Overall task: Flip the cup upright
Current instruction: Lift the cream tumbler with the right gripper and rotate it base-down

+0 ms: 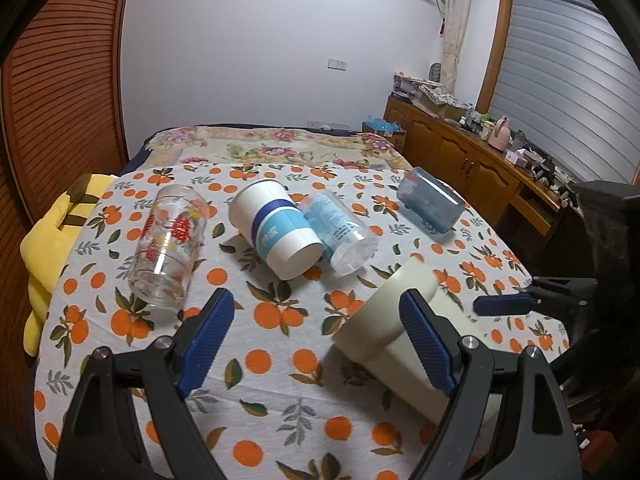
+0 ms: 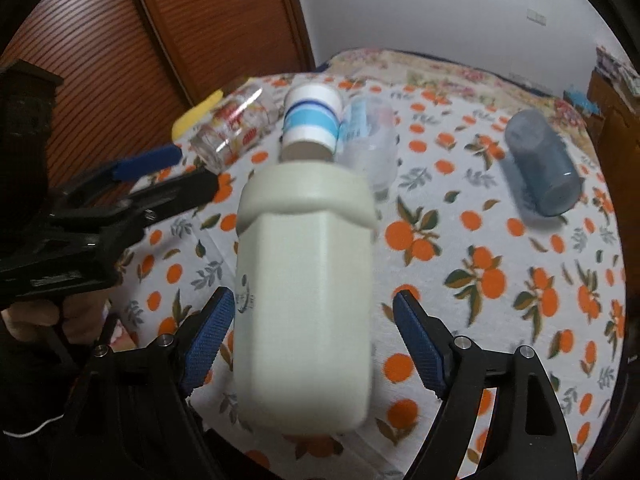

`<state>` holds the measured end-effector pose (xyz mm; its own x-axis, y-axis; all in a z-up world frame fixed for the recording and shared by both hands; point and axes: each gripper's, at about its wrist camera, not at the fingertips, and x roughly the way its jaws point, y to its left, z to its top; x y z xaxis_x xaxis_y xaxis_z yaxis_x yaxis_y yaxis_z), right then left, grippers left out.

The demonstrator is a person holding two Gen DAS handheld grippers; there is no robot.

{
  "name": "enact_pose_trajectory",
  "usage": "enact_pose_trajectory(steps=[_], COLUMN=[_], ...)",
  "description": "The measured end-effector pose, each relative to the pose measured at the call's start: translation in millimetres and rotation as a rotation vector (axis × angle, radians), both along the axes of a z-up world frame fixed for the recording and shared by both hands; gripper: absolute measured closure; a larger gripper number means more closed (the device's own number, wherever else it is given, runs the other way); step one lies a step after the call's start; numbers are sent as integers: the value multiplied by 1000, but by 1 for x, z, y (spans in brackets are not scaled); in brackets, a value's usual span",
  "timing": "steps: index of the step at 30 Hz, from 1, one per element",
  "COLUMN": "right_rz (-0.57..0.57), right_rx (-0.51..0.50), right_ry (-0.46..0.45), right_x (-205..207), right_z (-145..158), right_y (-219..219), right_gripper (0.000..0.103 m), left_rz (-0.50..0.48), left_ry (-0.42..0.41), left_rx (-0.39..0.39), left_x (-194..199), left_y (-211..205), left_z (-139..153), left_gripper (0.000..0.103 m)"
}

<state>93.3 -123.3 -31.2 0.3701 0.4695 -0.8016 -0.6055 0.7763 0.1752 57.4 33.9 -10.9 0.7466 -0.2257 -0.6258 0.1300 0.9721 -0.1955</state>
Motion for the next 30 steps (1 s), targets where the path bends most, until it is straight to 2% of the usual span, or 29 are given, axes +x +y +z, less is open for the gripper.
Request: enact_pose_trajectory(steps=[8, 10, 14, 22, 24, 30], right_rz=[-102, -122, -160, -207, -211, -217], right_rx=[31, 37, 66, 102, 106, 141], right_ry=[-114, -130, -151, -154, -157, -127], right_x=[-11, -13, -17, -18, -20, -20], right_z=[27, 29, 31, 28, 27, 19], right_y=[-46, -55, -73, -101, -104, -112], right_gripper=[19, 19, 19, 19, 19, 19], left_rz=[12, 34, 66, 72, 88, 110], left_ry=[63, 86, 111, 175, 208, 306], left_rx=[-57, -48, 22, 39, 28, -148], left_x=[8, 13, 19, 19, 22, 30], left_y=[-20, -28, -45, -62, -63, -50], left_z=[7, 8, 7, -2, -7, -20], left_gripper=[18, 18, 18, 18, 17, 13])
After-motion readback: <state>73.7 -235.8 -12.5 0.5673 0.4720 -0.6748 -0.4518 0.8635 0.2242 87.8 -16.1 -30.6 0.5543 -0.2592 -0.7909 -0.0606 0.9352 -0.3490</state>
